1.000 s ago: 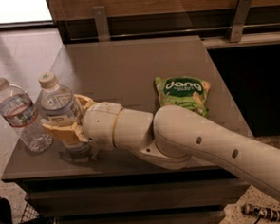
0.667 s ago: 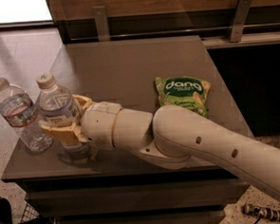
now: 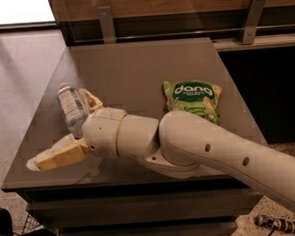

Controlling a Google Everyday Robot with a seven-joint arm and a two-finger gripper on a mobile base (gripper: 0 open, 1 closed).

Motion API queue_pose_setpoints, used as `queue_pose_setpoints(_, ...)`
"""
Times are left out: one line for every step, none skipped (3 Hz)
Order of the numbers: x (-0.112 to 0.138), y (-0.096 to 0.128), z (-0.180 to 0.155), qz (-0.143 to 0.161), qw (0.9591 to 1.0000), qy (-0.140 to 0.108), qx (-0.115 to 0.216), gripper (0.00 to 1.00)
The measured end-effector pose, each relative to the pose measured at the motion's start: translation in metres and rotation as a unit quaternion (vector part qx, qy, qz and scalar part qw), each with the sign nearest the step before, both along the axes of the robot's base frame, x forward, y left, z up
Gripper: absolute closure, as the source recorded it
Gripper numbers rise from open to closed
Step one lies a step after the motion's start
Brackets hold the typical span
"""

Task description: Move blue plastic bottle near water bottle

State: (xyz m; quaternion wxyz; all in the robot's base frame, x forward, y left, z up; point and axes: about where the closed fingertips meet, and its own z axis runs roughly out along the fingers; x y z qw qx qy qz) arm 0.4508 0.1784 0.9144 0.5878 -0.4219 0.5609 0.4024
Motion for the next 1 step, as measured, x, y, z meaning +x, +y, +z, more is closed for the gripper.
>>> queue_pose_setpoints(0.0,0.0,0.0,0.0,1.0,0.0,0.0,0.0)
